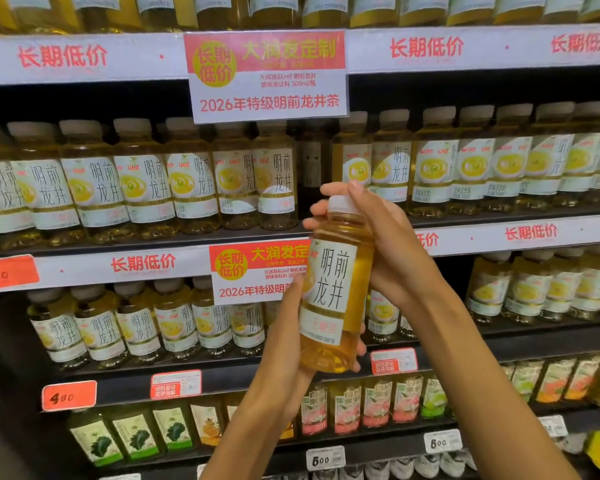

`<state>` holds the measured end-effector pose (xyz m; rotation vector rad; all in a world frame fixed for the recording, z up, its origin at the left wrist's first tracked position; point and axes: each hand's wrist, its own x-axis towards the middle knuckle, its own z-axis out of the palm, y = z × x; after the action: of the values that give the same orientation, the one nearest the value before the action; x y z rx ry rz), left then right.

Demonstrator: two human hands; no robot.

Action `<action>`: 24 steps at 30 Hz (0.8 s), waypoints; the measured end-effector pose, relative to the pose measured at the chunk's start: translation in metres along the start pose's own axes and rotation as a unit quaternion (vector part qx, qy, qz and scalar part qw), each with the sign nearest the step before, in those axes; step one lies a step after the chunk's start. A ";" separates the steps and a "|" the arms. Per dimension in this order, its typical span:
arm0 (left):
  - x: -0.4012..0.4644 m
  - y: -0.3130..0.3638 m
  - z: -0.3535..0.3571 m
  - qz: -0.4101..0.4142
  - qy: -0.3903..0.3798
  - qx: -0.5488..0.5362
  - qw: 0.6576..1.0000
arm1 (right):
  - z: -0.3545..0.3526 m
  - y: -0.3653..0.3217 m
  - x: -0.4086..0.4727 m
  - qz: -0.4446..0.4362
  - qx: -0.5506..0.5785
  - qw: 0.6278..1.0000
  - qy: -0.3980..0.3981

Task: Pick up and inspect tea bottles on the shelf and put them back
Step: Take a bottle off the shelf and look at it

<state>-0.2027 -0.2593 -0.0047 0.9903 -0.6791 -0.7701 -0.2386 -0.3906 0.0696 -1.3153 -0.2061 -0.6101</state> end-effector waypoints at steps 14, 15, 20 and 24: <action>-0.020 0.010 0.003 0.008 -0.006 0.211 0.977 | 0.001 0.007 -0.007 0.033 0.007 0.998 0.048; -0.020 0.008 0.003 0.005 -0.003 0.203 0.979 | 0.002 0.005 -0.007 0.041 -0.002 0.998 0.041; -0.024 0.009 0.003 -0.081 -0.130 -0.091 0.984 | 0.007 0.006 -0.012 0.094 0.151 0.984 -0.025; -0.025 0.010 -0.001 -0.093 -0.151 -0.121 0.977 | 0.011 0.011 -0.010 0.081 0.201 0.975 -0.050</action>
<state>-0.2133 -0.2357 0.0001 0.7262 -0.7378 -1.1554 -0.2388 -0.3756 0.0586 -0.9592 -0.2857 -0.3412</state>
